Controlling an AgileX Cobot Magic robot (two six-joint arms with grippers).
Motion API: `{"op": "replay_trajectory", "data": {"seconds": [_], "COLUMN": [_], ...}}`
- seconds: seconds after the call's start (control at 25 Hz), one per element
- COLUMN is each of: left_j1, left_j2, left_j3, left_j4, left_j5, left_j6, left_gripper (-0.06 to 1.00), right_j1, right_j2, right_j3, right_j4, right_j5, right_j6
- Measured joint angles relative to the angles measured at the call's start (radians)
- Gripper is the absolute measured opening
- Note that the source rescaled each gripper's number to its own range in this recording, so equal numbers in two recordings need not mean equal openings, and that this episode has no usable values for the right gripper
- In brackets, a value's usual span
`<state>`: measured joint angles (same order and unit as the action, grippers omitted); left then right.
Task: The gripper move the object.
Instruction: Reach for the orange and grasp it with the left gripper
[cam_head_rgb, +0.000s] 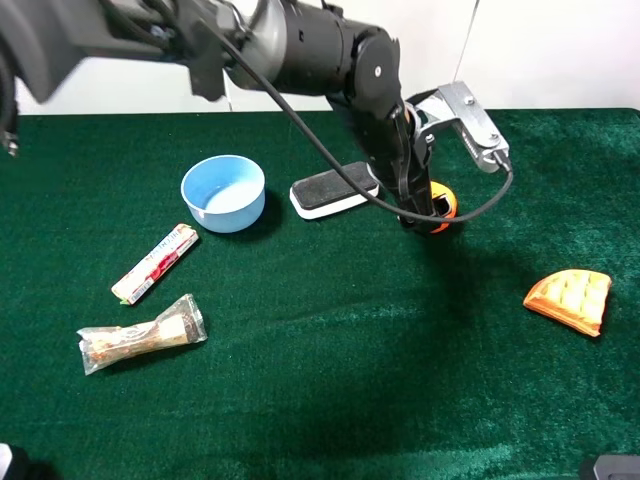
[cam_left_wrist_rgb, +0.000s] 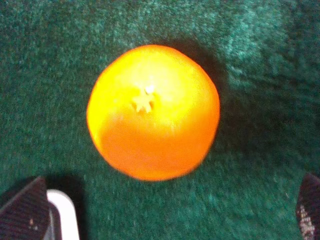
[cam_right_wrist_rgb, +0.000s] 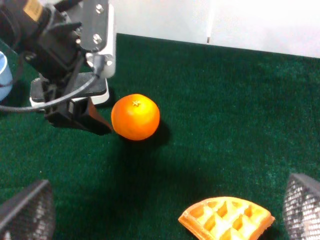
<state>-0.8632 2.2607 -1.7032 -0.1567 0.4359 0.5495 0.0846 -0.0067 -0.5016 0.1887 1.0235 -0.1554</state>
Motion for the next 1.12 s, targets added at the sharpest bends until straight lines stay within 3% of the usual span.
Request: {"op": "replay_trajectory", "data": {"seconds": [0.6,0.92,1.0,1.08,1.12], "left_j1": [-0.011,-0.011,-0.011,-0.011,-0.011], "left_j2": [0.179,0.195,0.197,0.199,0.2], "left_j3": [-0.17,-0.18,-0.18,-0.18,-0.18], "left_j4": [0.0,0.0,0.0,0.0,0.0], "left_j5": [-0.019,-0.021,-0.021,-0.022,-0.024], "left_j6": [0.005,0.005,0.005,0.005,0.005], "left_gripper": [1.0,1.0,0.92,0.71,0.54], "right_j1": [0.0,0.0,0.0,0.0,0.0], "right_j2": [0.0,0.0,0.0,0.0,0.0], "right_j3": [0.0,0.0,0.0,0.0,0.0], "right_j4": [0.0,0.0,0.0,0.0,0.0], "right_j5": [-0.001,-0.001,-0.001,-0.001,-0.001], "right_j6": [0.0,0.0,0.0,0.0,0.0]}}
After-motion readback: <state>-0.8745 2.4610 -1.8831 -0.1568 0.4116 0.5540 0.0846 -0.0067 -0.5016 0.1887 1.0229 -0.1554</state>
